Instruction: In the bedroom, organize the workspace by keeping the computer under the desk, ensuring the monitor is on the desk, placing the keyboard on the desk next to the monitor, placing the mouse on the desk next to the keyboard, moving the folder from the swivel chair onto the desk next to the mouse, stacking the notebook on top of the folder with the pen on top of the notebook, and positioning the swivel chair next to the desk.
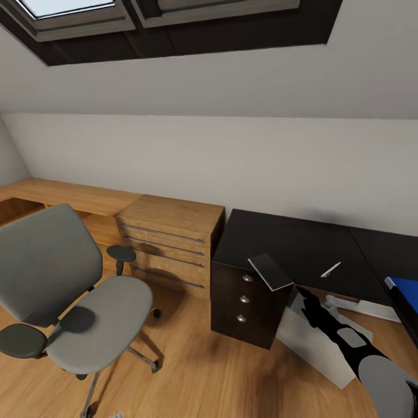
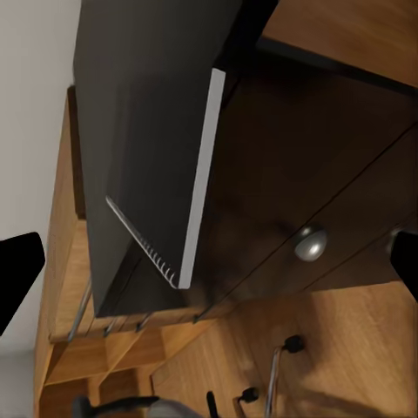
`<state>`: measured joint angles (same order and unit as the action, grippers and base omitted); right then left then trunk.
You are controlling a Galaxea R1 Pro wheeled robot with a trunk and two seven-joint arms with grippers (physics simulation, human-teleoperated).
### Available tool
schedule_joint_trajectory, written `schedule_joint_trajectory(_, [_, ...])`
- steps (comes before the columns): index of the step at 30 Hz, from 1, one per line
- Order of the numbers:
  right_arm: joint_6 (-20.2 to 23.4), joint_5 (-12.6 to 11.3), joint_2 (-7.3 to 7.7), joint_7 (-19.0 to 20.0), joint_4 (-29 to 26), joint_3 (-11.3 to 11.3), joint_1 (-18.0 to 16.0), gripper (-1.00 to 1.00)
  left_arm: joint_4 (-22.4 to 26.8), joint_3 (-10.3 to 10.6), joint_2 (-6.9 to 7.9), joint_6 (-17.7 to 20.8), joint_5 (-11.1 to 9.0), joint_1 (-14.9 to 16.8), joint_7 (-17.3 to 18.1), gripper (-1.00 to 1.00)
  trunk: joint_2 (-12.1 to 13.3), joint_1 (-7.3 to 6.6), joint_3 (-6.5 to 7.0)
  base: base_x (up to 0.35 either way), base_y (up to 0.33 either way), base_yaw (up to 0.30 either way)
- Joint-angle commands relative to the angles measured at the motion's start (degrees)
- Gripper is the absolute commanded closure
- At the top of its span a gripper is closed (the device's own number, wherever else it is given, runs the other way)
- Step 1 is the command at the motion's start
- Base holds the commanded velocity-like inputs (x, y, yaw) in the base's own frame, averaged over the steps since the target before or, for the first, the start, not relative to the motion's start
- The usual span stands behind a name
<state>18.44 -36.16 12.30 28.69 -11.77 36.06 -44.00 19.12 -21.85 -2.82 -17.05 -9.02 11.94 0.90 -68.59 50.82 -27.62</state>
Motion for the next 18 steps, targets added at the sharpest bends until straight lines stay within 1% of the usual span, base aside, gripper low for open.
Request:
schedule_joint_trajectory(1, [0.5,-0.3,-0.07,0.1,0.0,0.2,0.0,-1.0,1.4,0.0,-0.35,1.6,0.1,0.0,0.0,-1.0,-0.4,0.23,-0.25,0.0,0.0,0.0])
schedule_joint_trajectory(5, [0.5,-0.2,-0.31,0.1,0.0,0.2,0.0,-1.0,7.6,0.1,-1.45,8.5,2.2,0.0,-0.7,-1.0,-2.1,1.1,-0.96,0.0,0.0,0.0])
schedule_joint_trajectory(11, [0.5,-0.1,-0.47,0.0,0.0,0.2,0.0,-1.0,16.2,0.1,-2.22,17.9,3.4,0.0,-1.2,-1.0,-4.5,2.42,-2.04,0.0,0.0,0.0])
schedule_joint_trajectory(14, [0.6,-0.1,-0.49,0.1,-0.1,0.2,0.0,-1.0,19.3,0.2,-2.73,21.1,3.6,0.0,-1.3,-1.0,-5.7,3.08,-2.58,0.0,0.0,0.0])
schedule_joint_trajectory(18, [0.7,-0.1,-0.59,0.5,-0.1,0.2,0.0,-1.0,22.1,0.4,-3.36,23.4,3.7,0.0,-1.4,-1.0,-7.3,3.96,-3.3,0.0,0.0,0.0])
